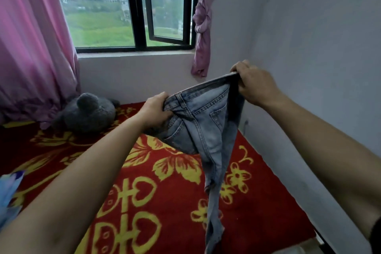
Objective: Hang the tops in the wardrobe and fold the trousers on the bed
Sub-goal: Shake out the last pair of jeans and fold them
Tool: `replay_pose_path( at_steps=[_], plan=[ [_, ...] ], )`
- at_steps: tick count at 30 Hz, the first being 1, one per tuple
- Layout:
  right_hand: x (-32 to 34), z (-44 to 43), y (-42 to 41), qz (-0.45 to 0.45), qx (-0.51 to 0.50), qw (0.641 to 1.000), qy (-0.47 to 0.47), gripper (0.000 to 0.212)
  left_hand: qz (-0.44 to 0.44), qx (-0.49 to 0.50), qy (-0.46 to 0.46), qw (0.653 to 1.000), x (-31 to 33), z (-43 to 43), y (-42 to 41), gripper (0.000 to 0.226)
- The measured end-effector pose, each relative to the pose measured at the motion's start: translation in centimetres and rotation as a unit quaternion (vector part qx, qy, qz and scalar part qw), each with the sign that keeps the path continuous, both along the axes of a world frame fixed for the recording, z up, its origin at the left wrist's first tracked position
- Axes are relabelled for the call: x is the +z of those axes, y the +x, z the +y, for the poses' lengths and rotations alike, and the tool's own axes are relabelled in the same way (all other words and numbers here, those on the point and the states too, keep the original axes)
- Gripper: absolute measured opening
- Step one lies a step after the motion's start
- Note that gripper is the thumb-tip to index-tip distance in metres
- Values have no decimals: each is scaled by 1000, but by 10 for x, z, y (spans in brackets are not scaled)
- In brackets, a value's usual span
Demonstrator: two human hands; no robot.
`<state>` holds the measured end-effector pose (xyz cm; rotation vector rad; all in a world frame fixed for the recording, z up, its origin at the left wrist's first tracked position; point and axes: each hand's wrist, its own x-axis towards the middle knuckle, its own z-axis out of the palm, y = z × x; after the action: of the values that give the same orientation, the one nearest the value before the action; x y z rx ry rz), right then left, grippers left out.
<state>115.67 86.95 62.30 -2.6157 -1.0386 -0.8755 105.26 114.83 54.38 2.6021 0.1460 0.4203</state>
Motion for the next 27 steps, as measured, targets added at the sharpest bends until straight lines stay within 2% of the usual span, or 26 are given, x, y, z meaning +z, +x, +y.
replay_pose_path(
  at_steps=[2, 5, 8, 10, 11, 12, 13, 15, 20, 22, 25, 27],
  plan=[
    [2, -3, 0, -15, -6, 1000, -4, 26, -16, 16, 27, 999, 7, 3, -1, 32],
    [-1, -1, 0, -23, -12, 1000, -1, 26, 7, 19, 58, 998, 14, 8, -3, 21],
    [-2, -1, 6, -29, -37, 999, 18, 28, 101, 27, 117, 988, 14, 17, -6, 9],
    [2, -6, 14, -31, -66, 997, 35, 29, 186, 32, 78, 979, 14, 27, -11, 7],
    [4, -9, 19, -31, -78, 996, 36, 30, 200, 36, 49, 978, 16, 32, -12, 16],
    [6, -13, 25, -31, -88, 995, 36, 30, 191, 43, 44, 980, 20, 36, -12, 22],
    [9, -16, 30, -31, -95, 994, 35, 30, 161, 58, 77, 982, 25, 38, -9, 22],
    [15, -19, 40, -31, -102, 993, 44, 30, 78, 90, 182, 976, 39, 35, -3, 17],
    [45, -21, 64, -35, -106, 991, 71, 39, -28, 146, 335, 931, 88, 26, 22, 12],
    [62, -21, 72, -55, -100, 991, 72, 43, -58, 171, 348, 920, 111, 23, 30, 14],
    [88, -18, 79, -79, -96, 985, 119, 43, -150, 195, 299, 922, 138, 19, 37, 16],
    [94, -18, 85, -78, -90, 984, 130, 40, -178, 209, 277, 921, 144, 20, 41, 16]
  ],
)
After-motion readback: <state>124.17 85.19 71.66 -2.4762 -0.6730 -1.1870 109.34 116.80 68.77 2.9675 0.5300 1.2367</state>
